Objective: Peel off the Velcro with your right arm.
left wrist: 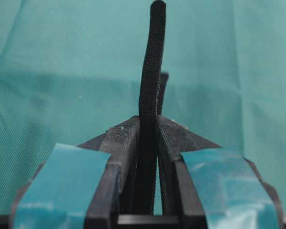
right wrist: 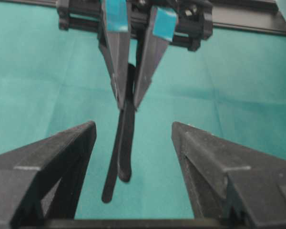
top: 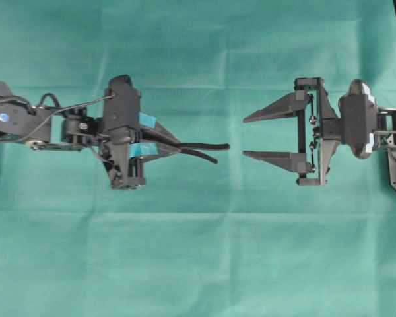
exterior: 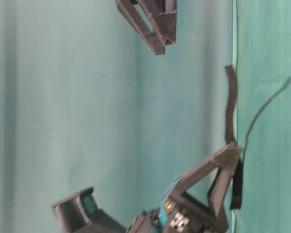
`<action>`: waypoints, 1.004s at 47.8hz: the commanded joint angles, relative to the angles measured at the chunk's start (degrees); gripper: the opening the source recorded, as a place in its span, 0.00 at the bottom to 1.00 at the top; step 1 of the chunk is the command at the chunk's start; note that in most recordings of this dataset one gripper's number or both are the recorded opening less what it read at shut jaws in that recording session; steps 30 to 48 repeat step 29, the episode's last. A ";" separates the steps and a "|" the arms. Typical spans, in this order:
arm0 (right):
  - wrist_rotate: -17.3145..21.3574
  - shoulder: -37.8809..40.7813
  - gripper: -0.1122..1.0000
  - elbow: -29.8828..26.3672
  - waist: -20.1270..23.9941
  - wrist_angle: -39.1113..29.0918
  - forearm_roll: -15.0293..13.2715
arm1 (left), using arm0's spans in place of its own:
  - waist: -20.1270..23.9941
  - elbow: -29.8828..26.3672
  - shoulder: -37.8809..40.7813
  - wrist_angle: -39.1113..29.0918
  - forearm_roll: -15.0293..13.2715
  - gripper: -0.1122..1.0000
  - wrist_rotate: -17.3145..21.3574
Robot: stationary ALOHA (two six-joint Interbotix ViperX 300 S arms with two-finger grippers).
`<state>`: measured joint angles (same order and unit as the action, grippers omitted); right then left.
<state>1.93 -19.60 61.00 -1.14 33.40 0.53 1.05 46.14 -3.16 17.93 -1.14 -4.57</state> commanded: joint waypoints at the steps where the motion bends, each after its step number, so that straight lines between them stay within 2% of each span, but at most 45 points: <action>1: -0.09 -0.79 0.38 -0.35 -0.18 0.53 -0.26 | 0.35 -2.11 0.88 0.44 0.00 0.19 0.09; 21: -0.09 -0.79 0.38 0.00 -0.18 0.53 -0.88 | 0.97 -4.13 6.06 0.44 0.09 0.19 0.00; 48: -0.18 -0.70 0.38 0.00 -0.18 0.53 -0.88 | 0.97 -4.22 6.24 0.35 0.09 0.19 0.00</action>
